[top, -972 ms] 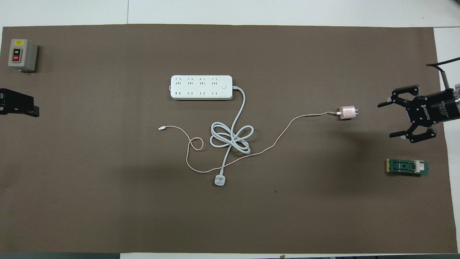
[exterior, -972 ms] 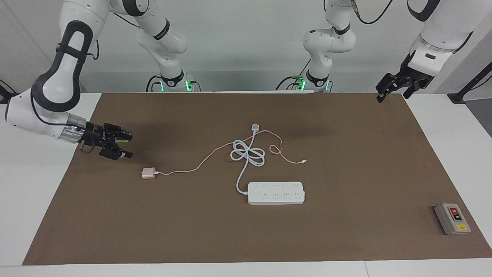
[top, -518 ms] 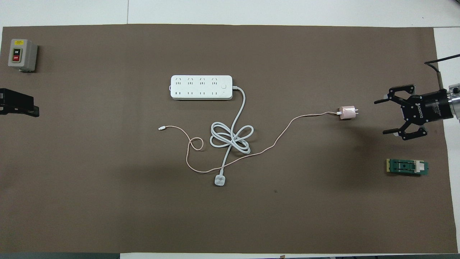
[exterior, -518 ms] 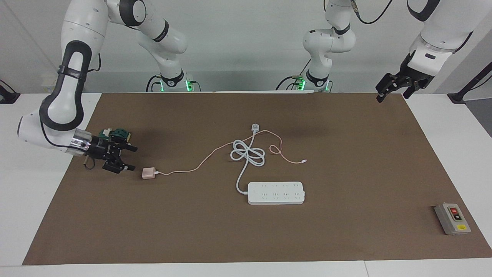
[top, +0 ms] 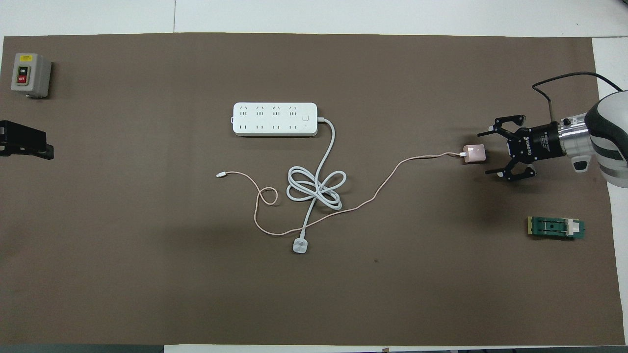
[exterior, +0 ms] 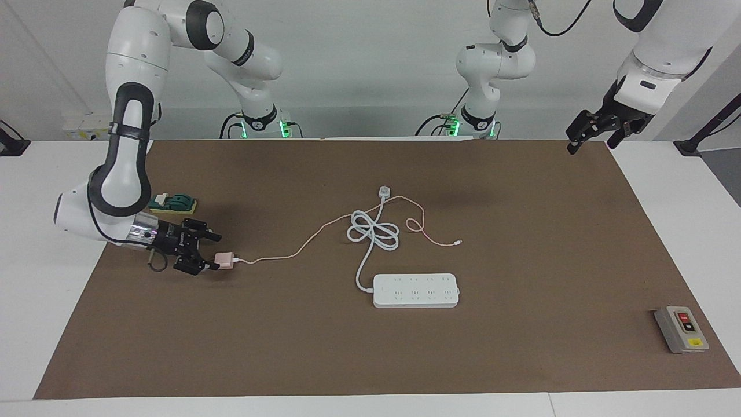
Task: Plug charger into power strip
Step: 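Reach the open right gripper toward the pink charger head, then close the right gripper on the pink charger and lift it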
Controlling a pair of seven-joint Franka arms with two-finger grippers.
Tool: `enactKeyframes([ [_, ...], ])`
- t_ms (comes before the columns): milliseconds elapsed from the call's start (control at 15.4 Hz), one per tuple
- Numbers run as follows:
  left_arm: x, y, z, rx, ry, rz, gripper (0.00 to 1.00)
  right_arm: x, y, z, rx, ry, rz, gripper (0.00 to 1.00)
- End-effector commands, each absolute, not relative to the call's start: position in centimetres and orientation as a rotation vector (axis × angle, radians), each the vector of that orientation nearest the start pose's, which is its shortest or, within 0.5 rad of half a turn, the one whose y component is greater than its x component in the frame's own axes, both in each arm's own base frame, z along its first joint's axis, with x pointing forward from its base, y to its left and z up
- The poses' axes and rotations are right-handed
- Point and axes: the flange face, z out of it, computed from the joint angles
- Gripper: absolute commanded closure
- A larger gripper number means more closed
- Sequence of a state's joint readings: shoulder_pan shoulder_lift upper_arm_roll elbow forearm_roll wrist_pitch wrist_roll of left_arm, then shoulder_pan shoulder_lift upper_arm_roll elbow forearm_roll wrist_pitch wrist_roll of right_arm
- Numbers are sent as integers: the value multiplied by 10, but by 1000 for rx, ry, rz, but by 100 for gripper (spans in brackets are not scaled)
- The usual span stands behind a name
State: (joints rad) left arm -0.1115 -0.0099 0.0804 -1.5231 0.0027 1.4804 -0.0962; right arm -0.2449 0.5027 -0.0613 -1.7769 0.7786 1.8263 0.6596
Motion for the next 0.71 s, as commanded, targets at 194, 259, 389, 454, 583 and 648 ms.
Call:
enactKeyframes([
  [194,542,-15,648,-3132,-111,26,0,612,-131,234,-1896,1548,698,0],
  [259,543,-15,648,-3132,-116,23,0,611,-134,230,-1880,1556,705,0],
  [389,543,-15,648,-3132,-114,16,0,609,-137,220,-1867,1567,714,32],
  [454,543,-15,647,-3132,-114,19,0,610,-134,220,-1867,1564,714,61],
  [583,543,-14,647,-3132,-116,19,0,611,-132,219,-1869,1569,705,100],
  [648,543,-15,647,-3132,-114,19,0,612,-133,218,-1873,1577,691,100],
])
